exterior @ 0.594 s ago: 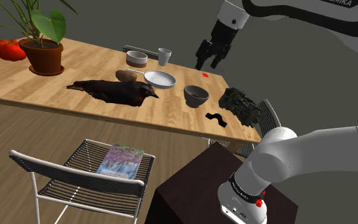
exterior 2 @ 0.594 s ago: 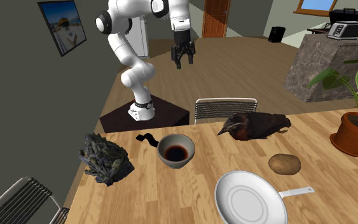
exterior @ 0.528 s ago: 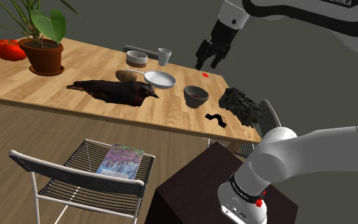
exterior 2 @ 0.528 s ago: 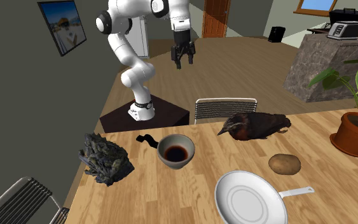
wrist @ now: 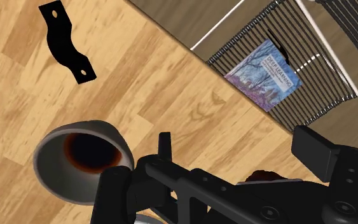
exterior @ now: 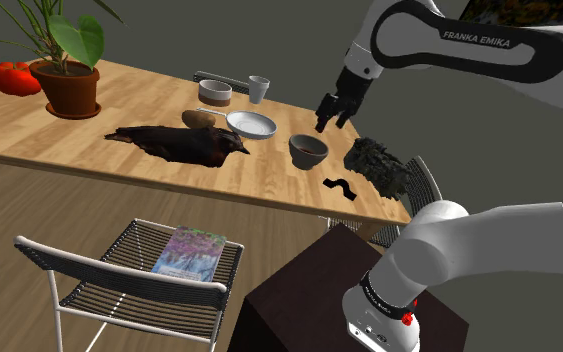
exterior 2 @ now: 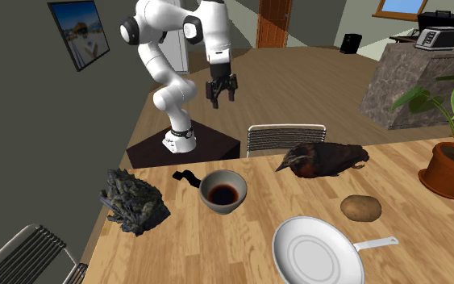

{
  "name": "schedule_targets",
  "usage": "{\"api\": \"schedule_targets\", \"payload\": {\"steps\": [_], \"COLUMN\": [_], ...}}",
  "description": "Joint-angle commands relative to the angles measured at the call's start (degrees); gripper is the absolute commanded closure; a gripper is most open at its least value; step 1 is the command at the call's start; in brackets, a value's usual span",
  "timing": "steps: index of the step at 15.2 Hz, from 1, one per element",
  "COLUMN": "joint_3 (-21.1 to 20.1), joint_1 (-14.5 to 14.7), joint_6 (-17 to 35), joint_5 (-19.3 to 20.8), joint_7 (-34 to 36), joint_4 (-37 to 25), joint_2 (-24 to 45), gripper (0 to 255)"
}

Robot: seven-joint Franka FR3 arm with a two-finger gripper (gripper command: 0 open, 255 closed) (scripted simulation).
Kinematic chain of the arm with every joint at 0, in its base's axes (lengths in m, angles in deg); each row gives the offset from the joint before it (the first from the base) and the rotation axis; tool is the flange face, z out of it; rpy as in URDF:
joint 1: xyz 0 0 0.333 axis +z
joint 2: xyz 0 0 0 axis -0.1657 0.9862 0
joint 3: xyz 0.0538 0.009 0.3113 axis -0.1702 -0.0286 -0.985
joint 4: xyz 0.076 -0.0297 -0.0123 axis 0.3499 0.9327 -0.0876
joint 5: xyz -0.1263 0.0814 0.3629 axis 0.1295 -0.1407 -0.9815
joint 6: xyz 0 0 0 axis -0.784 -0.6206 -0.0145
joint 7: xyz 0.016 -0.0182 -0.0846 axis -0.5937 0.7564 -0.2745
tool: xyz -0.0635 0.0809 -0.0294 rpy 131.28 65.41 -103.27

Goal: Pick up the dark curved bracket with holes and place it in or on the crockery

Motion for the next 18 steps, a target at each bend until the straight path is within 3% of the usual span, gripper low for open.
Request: {"api": "schedule_targets", "payload": {"steps": [1, 10, 18], "joint_3": [1.9, 10.9, 19.7], "joint_1": [-0.9, -5.2, -8.4], "joint_6": [2.4, 14.0, 26.0], "joint_5": [1.3, 7.2, 11.3], "joint_7": [-2.0, -10.5, -18.6], "joint_4": [2.2, 9.8, 11.8], "joint_2": [0.6, 5.8, 16.6], "gripper": [0, 0, 0]}}
